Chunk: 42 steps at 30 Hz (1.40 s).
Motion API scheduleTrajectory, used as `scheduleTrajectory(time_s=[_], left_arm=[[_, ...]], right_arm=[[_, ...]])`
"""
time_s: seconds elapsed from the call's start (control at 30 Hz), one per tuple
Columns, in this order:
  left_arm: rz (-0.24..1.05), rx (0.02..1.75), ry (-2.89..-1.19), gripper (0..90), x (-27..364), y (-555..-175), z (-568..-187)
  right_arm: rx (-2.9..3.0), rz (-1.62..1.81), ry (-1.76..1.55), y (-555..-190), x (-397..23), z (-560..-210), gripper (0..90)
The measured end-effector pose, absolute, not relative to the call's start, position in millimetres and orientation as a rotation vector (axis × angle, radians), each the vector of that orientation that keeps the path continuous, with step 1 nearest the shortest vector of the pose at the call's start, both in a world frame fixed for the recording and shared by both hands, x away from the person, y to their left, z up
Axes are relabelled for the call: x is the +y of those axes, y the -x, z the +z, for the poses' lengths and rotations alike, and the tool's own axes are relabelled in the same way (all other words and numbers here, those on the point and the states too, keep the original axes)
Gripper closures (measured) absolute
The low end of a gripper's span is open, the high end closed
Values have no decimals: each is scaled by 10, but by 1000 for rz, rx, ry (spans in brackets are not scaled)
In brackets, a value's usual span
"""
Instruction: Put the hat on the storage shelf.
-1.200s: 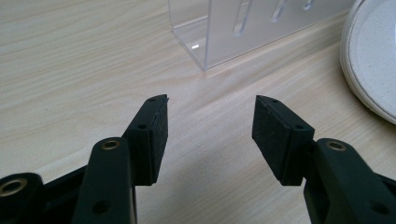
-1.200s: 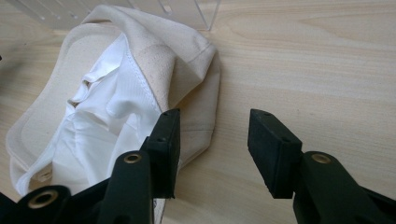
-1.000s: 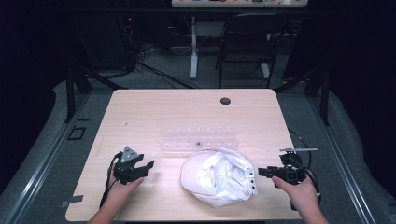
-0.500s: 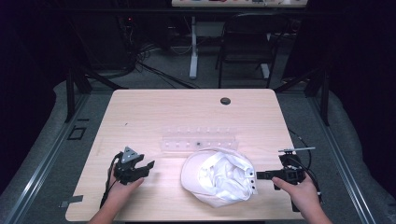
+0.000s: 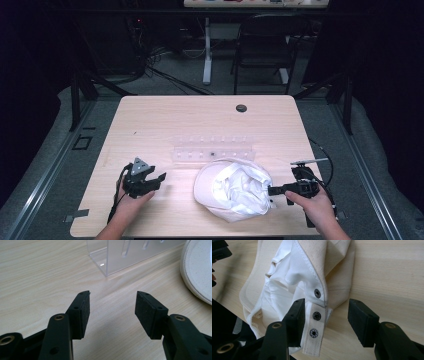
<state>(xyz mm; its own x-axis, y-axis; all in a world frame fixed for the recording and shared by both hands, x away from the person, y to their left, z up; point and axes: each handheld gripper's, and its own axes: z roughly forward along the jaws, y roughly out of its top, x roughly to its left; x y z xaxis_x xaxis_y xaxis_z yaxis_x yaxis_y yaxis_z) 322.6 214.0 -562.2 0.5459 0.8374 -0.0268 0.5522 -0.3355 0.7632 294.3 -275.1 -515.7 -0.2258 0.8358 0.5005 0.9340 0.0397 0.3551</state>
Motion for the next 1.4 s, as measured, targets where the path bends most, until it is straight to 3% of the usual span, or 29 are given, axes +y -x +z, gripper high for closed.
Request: scheduleTrajectory(time_s=[0.93,1.2,1.4], left_arm=[[489,1119,-2034,462,2139,-3228,-5624],[490,1118,-2031,462,2143,-3226,-5622],[490,1117,-2030,462,2143,-3226,-5621]], right_arm=[[-2028,-945,1784,-3002,-2610,-5331,506],[-1957,-999,1797,-3006,-2615,-5228,544],[-1944,-1003,1792,-3030,-2644,-5167,622]])
